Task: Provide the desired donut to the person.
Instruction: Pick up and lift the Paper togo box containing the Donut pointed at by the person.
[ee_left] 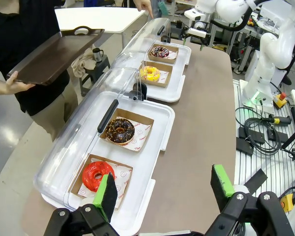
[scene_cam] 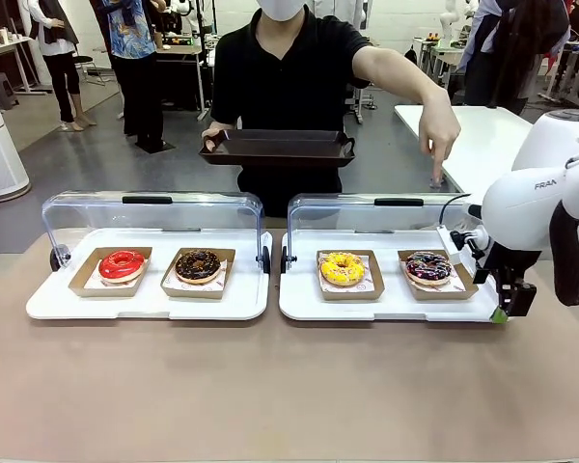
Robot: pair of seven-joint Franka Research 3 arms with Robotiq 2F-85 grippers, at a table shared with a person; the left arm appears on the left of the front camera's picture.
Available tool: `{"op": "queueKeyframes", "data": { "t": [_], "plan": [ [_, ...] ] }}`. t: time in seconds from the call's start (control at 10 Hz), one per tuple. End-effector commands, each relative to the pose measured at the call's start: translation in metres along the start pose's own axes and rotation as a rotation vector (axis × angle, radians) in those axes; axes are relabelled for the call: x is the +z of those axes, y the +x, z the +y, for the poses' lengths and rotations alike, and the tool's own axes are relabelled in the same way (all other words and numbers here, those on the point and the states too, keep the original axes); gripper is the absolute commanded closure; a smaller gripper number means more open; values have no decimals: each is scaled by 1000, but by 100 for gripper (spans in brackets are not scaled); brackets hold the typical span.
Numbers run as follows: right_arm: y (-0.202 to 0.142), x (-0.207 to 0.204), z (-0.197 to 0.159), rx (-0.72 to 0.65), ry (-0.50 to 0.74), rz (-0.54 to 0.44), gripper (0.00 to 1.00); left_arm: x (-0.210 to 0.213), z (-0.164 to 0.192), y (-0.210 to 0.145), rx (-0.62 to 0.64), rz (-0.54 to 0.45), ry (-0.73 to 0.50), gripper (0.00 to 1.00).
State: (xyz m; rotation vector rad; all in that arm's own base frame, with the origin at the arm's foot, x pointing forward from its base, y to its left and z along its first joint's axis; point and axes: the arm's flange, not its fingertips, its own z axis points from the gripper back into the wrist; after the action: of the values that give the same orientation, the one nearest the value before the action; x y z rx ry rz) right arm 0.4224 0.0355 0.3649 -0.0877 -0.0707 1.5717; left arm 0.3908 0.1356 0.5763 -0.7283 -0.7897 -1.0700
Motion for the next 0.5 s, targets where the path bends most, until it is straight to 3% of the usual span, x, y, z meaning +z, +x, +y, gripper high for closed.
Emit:
{"op": "queueKeyframes", "data": {
  "t": [0.0, 0.2, 0.3, 0.4],
  "plan": [
    [3, -5, -19, -10, 22, -70, 0, 3, 0, 1, -1, -9, -4, 0],
    [5, 2, -28, -78, 39, -134, 0, 3, 0, 1, -1, -9, -4, 0],
    [3, -6, -13, -28, 18, -44, 0, 3, 0, 1, -1, -9, -4, 0],
    [3, -6, -13, -28, 18, -44, 0, 3, 0, 1, -1, -9, -4, 0]
  ]
}}
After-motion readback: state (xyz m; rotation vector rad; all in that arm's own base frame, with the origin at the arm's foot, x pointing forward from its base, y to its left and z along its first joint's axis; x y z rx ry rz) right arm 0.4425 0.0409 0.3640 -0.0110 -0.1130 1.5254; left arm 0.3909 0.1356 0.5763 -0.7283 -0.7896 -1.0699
